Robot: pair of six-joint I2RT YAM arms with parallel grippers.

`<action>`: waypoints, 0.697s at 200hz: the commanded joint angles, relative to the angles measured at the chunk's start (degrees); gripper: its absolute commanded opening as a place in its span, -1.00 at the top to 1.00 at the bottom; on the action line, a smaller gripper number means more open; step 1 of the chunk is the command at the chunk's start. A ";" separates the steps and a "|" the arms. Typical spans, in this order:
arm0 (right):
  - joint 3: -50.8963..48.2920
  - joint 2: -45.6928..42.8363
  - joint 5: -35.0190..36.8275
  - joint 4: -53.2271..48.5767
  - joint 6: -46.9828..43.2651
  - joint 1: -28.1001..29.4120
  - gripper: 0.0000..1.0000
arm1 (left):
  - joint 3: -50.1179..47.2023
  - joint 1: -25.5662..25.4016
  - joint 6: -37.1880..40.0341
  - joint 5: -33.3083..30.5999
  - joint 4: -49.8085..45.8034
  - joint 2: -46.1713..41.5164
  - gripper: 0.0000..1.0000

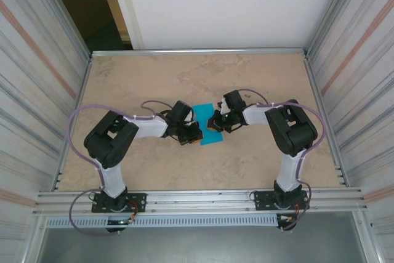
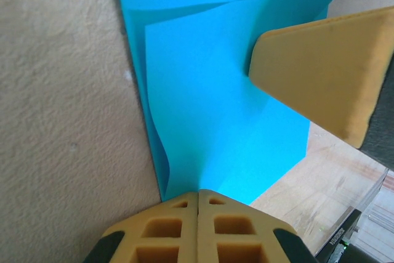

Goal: Fold a paper plane with a square sheet of paper (pick it up from the middle)
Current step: Fold the triangle a second time at the center of the table.

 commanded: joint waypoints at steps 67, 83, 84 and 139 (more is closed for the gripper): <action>0.58 -8.93 6.66 -11.19 -9.95 4.41 1.00 | -1.66 -0.44 1.48 -3.72 -6.61 1.48 1.00; -0.63 -8.29 6.47 -10.39 -9.33 5.16 1.00 | -1.86 -0.48 1.46 -3.91 -6.37 1.14 1.00; -0.69 -8.25 6.47 -10.31 -9.31 5.18 1.00 | -1.86 -0.46 1.49 -3.91 -6.37 1.12 1.00; 0.47 -4.32 5.70 -9.19 -8.82 6.18 1.00 | -2.30 -0.49 1.44 -3.67 -5.55 0.66 1.00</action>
